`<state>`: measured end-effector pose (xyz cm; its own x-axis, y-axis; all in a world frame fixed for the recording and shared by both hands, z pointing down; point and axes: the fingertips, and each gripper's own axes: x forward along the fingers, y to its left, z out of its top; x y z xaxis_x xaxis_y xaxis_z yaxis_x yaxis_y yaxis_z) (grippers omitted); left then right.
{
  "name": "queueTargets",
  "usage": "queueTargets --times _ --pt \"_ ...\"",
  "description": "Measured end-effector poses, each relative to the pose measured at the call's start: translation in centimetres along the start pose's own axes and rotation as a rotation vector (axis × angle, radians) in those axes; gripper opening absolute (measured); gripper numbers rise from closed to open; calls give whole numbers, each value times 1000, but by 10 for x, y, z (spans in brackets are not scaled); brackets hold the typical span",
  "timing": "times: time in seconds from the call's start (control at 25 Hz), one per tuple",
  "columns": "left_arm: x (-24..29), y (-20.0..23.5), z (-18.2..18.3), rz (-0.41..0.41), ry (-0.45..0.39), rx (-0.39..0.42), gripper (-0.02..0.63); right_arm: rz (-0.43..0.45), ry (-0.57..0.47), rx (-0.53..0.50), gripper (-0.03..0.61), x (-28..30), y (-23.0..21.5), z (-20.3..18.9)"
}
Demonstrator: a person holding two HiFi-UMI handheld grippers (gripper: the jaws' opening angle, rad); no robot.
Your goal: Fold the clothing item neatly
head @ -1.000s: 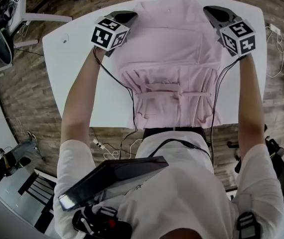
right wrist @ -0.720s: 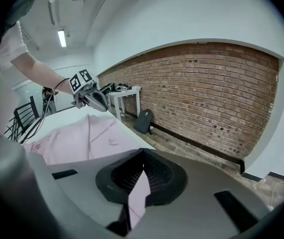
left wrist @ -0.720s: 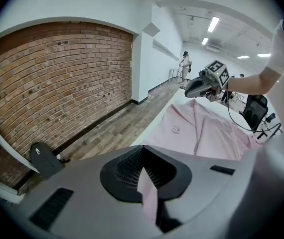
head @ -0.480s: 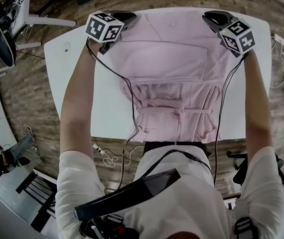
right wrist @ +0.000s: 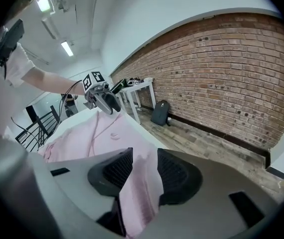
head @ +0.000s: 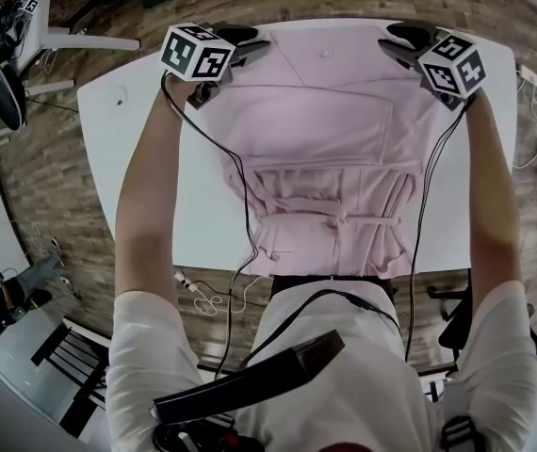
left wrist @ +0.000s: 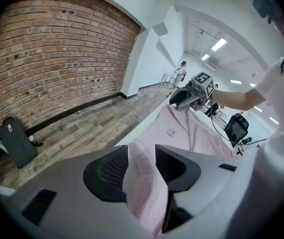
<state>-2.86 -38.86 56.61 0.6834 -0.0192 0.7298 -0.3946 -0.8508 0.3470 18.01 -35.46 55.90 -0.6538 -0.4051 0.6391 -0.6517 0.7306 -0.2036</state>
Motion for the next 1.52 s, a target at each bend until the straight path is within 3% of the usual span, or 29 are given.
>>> queueTargets --times 0.72,0.8,0.84,0.92,1.52 --pt "14 5 6 -61 -19 -67 152 28 13 54 115 21 -8 7" --pt "14 6 7 -53 -24 -65 101 11 24 41 35 20 -10 6" --pt "13 6 8 -49 -31 -63 59 8 26 35 27 20 -9 6" --pt "11 4 10 -50 -40 -57 34 11 22 25 21 20 -6 8" --pt "-15 -12 17 -33 -123 -4 18 -39 -37 -86 20 -6 9 25"
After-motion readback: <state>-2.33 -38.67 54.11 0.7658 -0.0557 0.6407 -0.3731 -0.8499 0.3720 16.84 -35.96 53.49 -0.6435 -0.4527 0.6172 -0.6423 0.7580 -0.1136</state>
